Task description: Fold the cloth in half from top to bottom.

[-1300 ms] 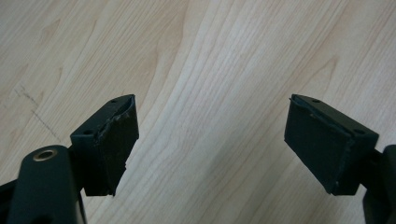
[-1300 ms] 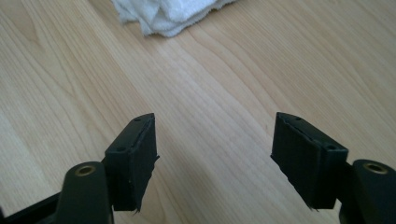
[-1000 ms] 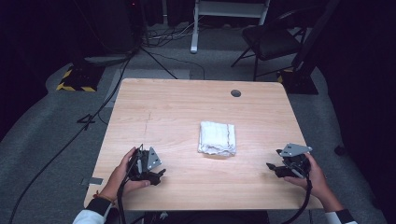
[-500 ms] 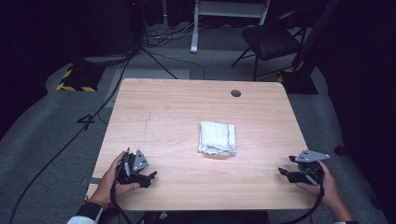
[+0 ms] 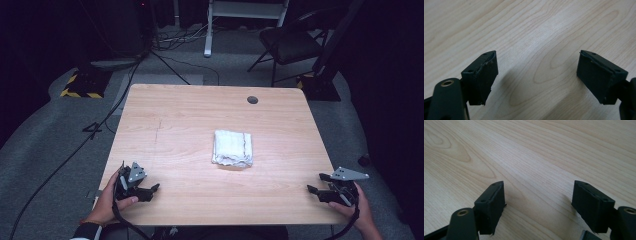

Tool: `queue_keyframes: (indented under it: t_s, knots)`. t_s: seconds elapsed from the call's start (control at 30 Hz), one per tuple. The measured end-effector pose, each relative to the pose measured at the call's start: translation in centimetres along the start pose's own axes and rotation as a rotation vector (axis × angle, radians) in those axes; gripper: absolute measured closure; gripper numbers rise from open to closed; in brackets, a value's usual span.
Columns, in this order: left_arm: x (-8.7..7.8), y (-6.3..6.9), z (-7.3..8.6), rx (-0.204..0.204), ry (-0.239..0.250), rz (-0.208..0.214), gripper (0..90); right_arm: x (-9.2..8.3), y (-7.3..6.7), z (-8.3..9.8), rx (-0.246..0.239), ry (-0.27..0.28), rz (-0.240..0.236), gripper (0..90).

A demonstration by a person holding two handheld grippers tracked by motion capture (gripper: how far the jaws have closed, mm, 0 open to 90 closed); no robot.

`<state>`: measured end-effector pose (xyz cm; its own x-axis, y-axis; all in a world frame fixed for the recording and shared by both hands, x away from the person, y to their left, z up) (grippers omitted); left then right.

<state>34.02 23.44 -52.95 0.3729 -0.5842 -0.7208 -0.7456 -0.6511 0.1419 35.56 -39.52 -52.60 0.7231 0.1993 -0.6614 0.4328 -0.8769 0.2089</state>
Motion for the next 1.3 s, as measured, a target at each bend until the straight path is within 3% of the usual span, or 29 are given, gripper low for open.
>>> queue_keyframes:
  t_s: [0.07,0.13,0.6,1.3]
  knots:
    - [0.03,-0.25,0.39,-0.058,0.033,0.031,17.4,0.0,0.13,0.23,0.015,0.01,-0.001,25.8]
    - [-0.08,-0.32,0.5,-0.065,0.035,0.018,17.2,-0.02,0.18,0.36,0.027,0.014,0.004,24.5]
    - [-0.19,-0.29,0.64,-0.074,0.036,0.011,16.9,0.46,0.23,0.22,0.087,0.01,0.05,21.5]
    - [-0.22,-0.41,0.66,-0.071,0.033,0.013,15.8,0.48,0.24,0.2,0.092,0.008,0.052,21.5]
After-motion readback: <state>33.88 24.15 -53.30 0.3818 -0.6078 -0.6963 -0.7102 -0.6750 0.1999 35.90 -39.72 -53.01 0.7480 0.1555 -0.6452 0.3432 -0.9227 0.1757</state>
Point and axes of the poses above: each handheld gripper's, and its own axes: x roughly forward along the jaws, z roughly out of its underside, y roughly to its right, the point moved 4 cm from there along x, roughly forward along the jaws, and after that the axes turned 15 degrees about z, right-handed, at the moved point
